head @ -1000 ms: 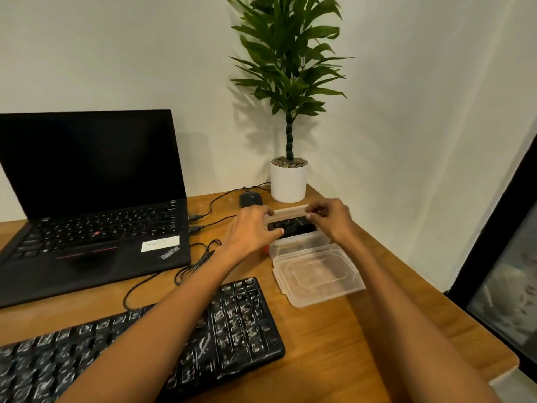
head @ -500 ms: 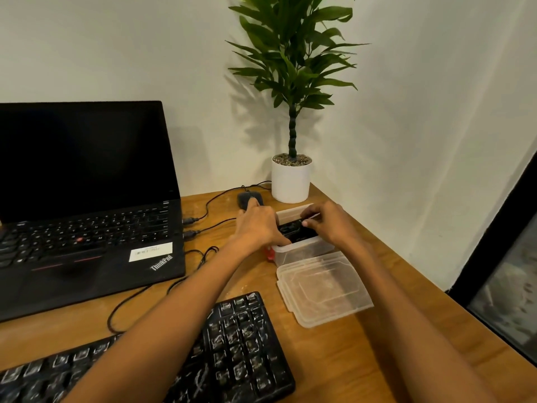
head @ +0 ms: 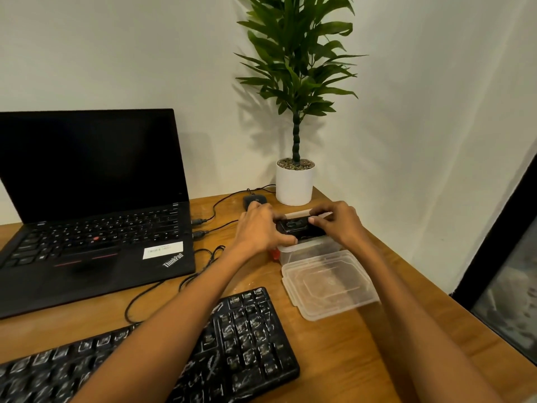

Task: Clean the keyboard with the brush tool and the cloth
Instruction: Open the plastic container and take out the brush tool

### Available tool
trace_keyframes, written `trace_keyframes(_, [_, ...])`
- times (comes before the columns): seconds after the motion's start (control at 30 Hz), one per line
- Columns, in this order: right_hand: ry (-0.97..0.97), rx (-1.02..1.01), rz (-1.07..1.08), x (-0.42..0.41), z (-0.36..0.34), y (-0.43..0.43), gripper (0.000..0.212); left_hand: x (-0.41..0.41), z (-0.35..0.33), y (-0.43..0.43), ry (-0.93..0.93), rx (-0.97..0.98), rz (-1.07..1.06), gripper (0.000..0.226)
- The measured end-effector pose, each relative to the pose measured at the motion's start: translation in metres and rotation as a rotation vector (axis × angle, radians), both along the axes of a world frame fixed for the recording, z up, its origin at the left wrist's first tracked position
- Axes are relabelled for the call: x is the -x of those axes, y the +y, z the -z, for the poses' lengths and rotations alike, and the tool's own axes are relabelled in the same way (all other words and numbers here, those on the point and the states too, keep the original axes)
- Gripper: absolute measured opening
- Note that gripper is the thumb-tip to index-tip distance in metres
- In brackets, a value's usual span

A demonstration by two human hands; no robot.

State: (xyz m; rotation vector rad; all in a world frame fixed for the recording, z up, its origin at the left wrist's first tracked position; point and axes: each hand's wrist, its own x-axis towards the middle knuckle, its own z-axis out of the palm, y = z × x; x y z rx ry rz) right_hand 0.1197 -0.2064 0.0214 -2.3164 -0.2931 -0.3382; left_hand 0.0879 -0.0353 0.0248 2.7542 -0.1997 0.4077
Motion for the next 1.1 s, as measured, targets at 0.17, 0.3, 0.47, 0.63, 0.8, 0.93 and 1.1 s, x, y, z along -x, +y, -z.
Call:
trace_keyframes(0.17, [-0.096,-0.042,-0.043,0.014,-0.018,0.008,0.026,0.021,-0.015,0.013,-0.087,0.101,0.046,0.055])
trace_keyframes(0.3, [0.014,-0.223,-0.196,0.034,-0.028,0.03,0.027,0.051,-0.025,0.039,-0.113,0.236,0.084,0.054])
trace_keyframes(0.47, [0.284,-0.464,-0.42,0.071,-0.034,0.076,0.028,0.103,-0.033,0.085,-0.033,0.508,0.117,0.054])
trace_keyframes(0.63, [0.475,-0.542,-0.615,0.1,-0.033,0.125,0.026,0.151,-0.031,0.137,0.081,0.884,0.118,0.056])
trace_keyframes(0.8, [0.551,-0.568,-0.722,0.127,-0.028,0.175,0.02,0.179,-0.015,0.176,0.085,1.312,0.031,0.047])
trace_keyframes(0.93, [0.576,-0.641,-0.718,0.142,-0.018,0.215,0.028,0.189,-0.007,0.198,0.095,1.428,-0.019,0.024])
trace_keyframes(1.1, [0.566,-0.654,-0.724,0.147,-0.002,0.229,0.027,0.191,0.001,0.198,0.064,1.426,-0.062,0.025])
